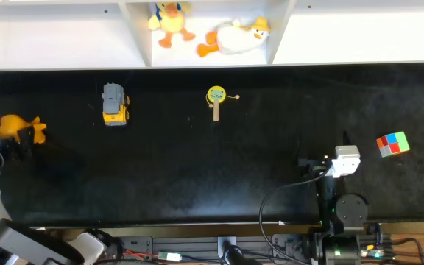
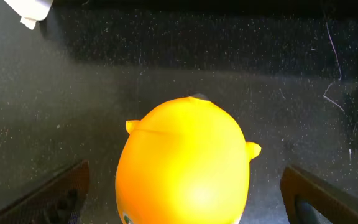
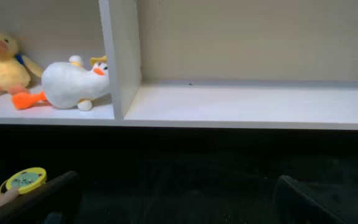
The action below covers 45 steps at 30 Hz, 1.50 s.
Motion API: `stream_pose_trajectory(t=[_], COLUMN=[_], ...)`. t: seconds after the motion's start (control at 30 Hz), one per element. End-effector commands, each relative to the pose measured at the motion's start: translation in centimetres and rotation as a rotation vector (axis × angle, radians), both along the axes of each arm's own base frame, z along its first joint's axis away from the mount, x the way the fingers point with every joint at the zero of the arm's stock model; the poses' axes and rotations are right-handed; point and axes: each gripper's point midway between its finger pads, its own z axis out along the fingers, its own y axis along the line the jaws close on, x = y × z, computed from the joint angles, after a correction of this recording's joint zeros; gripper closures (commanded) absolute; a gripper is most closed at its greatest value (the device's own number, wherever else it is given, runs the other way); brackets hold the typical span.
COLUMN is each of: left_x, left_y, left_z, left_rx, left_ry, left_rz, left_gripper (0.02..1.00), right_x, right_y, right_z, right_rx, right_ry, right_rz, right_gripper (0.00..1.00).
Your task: Store Toys
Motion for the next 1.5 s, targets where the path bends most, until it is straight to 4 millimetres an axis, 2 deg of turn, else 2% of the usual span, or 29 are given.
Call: stream_pose_trajectory(t=[0.03, 0.1, 0.17, 0.2, 0.27, 0.47, 0.57, 0.8, 0.93, 1.13, 1.33, 1.5], left_x=[0.3, 0.3, 0.3, 0.2, 0.2, 0.0, -0.1, 0.0, 0.5, 1.5, 3.1, 5.2], left_y=[0.4, 0.5, 0.6, 0.6, 0.6, 0.3, 0.2, 0.2, 0.6, 1.1, -0.2, -1.0], left_z=[0.5, 0.5, 0.5, 0.4, 0.4, 0.1, 0.0, 0.2, 1.0, 3.9, 6.2, 8.4], left_rx=[0.0, 0.0, 0.004, 0.006, 0.005, -0.013, -0.024, -0.073, -0.101, -0.089, -0.068, -0.059], left_ry=[-0.005, -0.005, 0.0, 0.004, 0.006, 0.019, 0.02, 0.007, -0.036, -0.143, -0.215, -0.299], left_rz=[0.01, 0.011, 0.016, 0.02, 0.02, 0.02, 0.024, 0.068, 0.117, 0.148, 0.106, 0.094], left_gripper=[0.018, 0.069, 0.275, 0.413, 0.564, 0.816, 0.893, 0.934, 0.965, 0.976, 0.976, 0.972], right_x=[0.0, 0.0, 0.0, 0.0, 0.0, 0.0, 0.0, 0.0, 0.0, 0.0, 0.0, 0.0], right_y=[0.2, 0.2, 0.2, 0.2, 0.2, 0.2, 0.2, 0.2, 0.2, 0.2, 0.2, 0.2], right_z=[-0.3, -0.3, -0.3, -0.3, -0.3, -0.3, -0.4, -0.3, -0.3, -0.3, -0.4, -0.3], right_rx=[0.005, 0.005, 0.005, 0.005, 0.004, 0.005, 0.005, 0.005, 0.005, 0.005, 0.005, 0.005], right_ry=[0.0, 0.0, 0.0, 0.0, 0.0, 0.0, 0.001, 0.0, 0.0, 0.0, 0.001, 0.0], right_rz=[0.01, 0.01, 0.01, 0.01, 0.01, 0.01, 0.01, 0.01, 0.01, 0.01, 0.01, 0.01], right_gripper=[0.005, 0.005, 0.005, 0.005, 0.005, 0.005, 0.005, 0.005, 0.005, 0.007, 0.005, 0.005])
